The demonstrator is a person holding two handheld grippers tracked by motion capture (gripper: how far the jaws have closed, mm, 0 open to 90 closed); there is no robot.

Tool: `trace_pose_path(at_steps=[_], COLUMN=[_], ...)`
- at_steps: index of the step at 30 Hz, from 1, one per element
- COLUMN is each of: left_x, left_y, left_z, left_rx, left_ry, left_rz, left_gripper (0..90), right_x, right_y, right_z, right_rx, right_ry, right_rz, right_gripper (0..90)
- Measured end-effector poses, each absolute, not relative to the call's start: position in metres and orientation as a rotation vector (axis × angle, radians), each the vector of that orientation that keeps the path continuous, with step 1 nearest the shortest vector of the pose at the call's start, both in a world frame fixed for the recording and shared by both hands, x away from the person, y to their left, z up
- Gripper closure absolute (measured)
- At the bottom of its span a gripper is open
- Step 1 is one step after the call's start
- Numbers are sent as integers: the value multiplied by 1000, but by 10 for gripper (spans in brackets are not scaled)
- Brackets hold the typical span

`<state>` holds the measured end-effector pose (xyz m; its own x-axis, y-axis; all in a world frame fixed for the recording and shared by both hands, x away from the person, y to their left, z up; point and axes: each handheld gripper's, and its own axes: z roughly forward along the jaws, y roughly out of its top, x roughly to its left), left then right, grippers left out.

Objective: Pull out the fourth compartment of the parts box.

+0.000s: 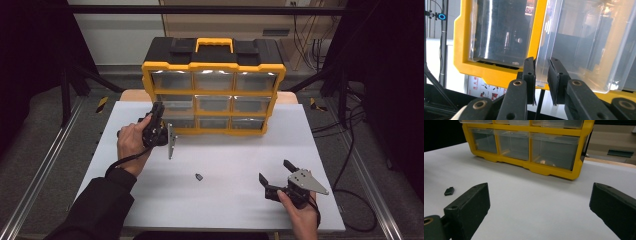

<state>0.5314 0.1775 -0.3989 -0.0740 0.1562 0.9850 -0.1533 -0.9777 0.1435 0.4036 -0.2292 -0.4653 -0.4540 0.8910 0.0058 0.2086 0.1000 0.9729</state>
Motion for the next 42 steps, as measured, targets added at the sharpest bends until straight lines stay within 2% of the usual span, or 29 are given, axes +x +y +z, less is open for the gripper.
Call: trace_pose_path(at_steps=[42], left_x=[508], left_y=[180], left_z=[-398], left_rx=[1968], left_ry=[4], left_rz=[2124], left_gripper=[762], right_x=[404], right_y=[-228], right_z=[-466], right_rx=[1082], right_ry=[1759], right_rz=[1391], right_gripper=[27])
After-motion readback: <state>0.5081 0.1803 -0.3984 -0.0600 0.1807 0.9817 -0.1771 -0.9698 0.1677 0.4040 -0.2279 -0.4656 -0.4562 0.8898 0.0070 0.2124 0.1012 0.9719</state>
